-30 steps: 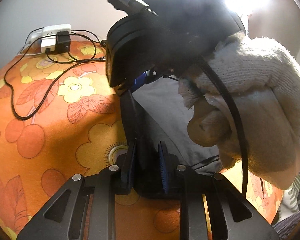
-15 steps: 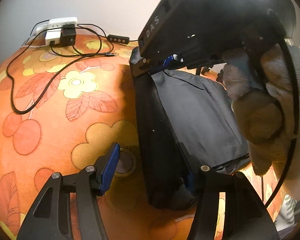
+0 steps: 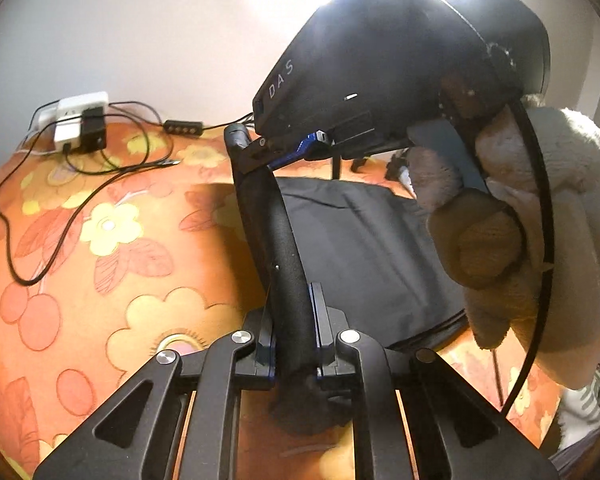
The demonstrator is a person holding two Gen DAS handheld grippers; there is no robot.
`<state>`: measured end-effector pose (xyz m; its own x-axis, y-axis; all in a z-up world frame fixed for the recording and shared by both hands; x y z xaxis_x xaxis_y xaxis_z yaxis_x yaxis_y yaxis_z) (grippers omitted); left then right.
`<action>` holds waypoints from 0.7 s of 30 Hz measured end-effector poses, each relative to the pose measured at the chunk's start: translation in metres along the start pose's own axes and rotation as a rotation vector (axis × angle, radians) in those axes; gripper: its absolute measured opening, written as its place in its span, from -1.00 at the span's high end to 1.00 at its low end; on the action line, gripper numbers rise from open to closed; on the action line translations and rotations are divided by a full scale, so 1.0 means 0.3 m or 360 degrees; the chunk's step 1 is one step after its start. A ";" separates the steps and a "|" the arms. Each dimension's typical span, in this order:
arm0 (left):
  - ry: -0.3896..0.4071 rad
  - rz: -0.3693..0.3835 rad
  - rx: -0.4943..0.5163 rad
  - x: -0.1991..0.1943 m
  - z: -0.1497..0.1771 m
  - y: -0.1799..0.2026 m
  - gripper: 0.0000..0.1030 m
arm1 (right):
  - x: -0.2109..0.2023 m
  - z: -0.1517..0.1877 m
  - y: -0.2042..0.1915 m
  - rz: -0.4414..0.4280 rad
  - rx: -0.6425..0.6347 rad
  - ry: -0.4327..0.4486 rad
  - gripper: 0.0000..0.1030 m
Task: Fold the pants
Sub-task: 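Lift the trouser edge with the left tool and fold it over toward the right tool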
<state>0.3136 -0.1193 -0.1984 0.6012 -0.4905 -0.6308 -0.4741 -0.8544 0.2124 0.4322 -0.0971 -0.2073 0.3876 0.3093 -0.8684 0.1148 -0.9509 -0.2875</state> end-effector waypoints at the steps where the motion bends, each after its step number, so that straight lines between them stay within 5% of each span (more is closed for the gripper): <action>1: 0.0001 0.0008 0.0013 0.000 -0.008 0.015 0.79 | -0.013 -0.001 0.009 -0.0007 0.0006 0.0008 0.91; 21: -0.0022 0.0188 0.0224 0.099 -0.106 0.362 0.81 | -0.262 0.053 0.384 -0.0078 0.0223 0.0175 0.92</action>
<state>0.3006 -0.2321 -0.1703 0.5275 -0.5829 -0.6180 -0.6271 -0.7580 0.1796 0.4004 -0.2307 -0.1784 0.4834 0.3446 -0.8047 0.0101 -0.9214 -0.3885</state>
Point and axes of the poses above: each gripper's, at about its wrist camera, not at the fingertips, and x roughly the way its jaws point, y to its right, z to its underside, the point moved 8 cm from there along x, roughly the way its jaws point, and after that the axes turned 7 degrees about x, right-handed, at the moved point
